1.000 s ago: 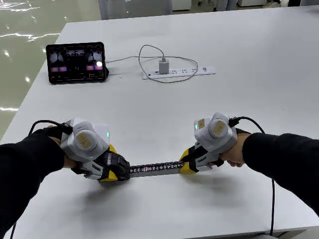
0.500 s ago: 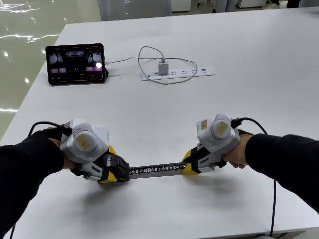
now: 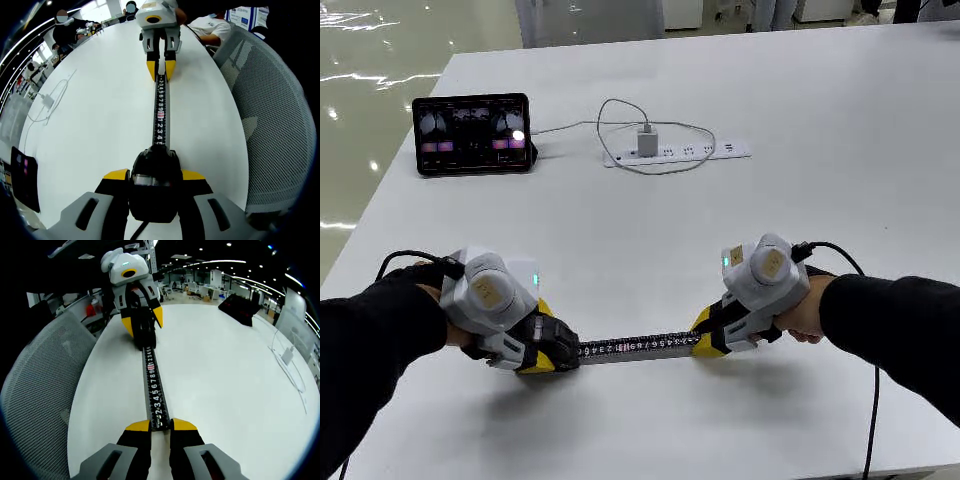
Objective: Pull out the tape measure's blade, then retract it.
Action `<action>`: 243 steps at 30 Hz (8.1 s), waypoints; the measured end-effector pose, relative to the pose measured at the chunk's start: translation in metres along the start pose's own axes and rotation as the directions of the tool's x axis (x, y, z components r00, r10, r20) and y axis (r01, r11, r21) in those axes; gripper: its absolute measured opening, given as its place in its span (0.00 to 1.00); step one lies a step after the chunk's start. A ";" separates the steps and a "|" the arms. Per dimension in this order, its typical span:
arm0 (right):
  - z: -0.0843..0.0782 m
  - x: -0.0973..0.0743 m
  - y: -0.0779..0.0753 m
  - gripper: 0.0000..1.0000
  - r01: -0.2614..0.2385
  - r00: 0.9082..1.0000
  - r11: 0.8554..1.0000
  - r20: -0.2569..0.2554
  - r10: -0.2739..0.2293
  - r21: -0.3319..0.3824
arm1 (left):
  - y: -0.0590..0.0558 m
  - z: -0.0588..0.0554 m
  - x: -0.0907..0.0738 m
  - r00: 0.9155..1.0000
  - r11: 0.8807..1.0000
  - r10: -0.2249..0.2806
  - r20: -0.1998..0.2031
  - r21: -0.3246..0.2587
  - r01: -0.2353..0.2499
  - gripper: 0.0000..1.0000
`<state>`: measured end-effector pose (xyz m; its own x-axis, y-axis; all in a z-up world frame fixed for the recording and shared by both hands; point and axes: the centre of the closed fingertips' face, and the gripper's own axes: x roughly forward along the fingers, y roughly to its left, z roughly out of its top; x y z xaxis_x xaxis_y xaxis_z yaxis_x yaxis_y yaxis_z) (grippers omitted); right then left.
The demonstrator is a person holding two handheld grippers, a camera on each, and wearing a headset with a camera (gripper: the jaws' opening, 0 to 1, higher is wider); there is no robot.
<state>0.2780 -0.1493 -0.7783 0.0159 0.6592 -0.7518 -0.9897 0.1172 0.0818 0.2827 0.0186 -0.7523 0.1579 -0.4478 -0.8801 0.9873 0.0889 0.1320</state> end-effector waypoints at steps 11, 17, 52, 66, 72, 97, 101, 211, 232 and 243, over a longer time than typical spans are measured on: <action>-0.006 -0.005 -0.002 0.09 0.005 1.000 1.000 -0.004 -0.005 0.012 | 0.000 0.000 0.000 1.000 1.000 0.001 0.000 0.001 -0.001 0.32; -0.008 -0.008 -0.002 0.09 0.008 1.000 1.000 -0.004 -0.008 0.018 | 0.000 0.000 0.000 1.000 1.000 0.000 -0.001 0.001 0.000 0.32; -0.019 -0.018 -0.002 0.09 0.013 1.000 0.999 -0.011 -0.013 0.032 | -0.001 0.000 0.001 1.000 1.000 0.002 -0.001 0.000 -0.002 0.32; -0.024 -0.023 -0.003 0.09 0.016 1.000 0.999 -0.012 -0.016 0.030 | 0.000 0.000 0.001 1.000 1.000 0.003 -0.001 0.000 -0.003 0.32; -0.027 -0.025 -0.003 0.09 0.017 1.000 0.999 -0.011 -0.016 0.037 | 0.000 0.000 0.001 1.000 1.000 0.005 0.001 0.000 -0.005 0.32; -0.037 -0.033 -0.003 0.09 0.022 1.000 0.998 -0.016 -0.021 0.056 | -0.001 0.001 0.000 1.000 1.000 0.004 0.000 0.001 -0.004 0.32; -0.038 -0.035 -0.003 0.09 0.023 1.000 0.998 -0.018 -0.022 0.058 | 0.000 0.001 0.000 1.000 1.000 0.004 0.000 0.001 -0.004 0.32; -0.059 -0.052 -0.009 0.12 0.030 0.991 1.000 -0.129 -0.030 -0.003 | -0.001 0.003 -0.001 1.000 1.000 -0.004 0.001 0.006 0.004 0.33; -0.055 -0.056 -0.004 0.16 0.022 0.983 0.998 -0.178 -0.031 -0.055 | -0.001 0.005 -0.009 0.999 0.999 -0.034 -0.013 -0.024 0.033 0.33; -0.047 -0.059 0.000 0.24 0.036 0.983 0.998 -0.176 -0.044 -0.052 | 0.003 0.005 -0.017 1.000 0.999 -0.014 0.008 -0.048 0.014 0.42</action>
<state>0.2708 -0.2237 -0.7648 0.0345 0.5126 -0.8579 -0.9945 0.1022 0.0211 0.2830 0.0217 -0.7348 0.1445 -0.4561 -0.8781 0.9873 0.1254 0.0973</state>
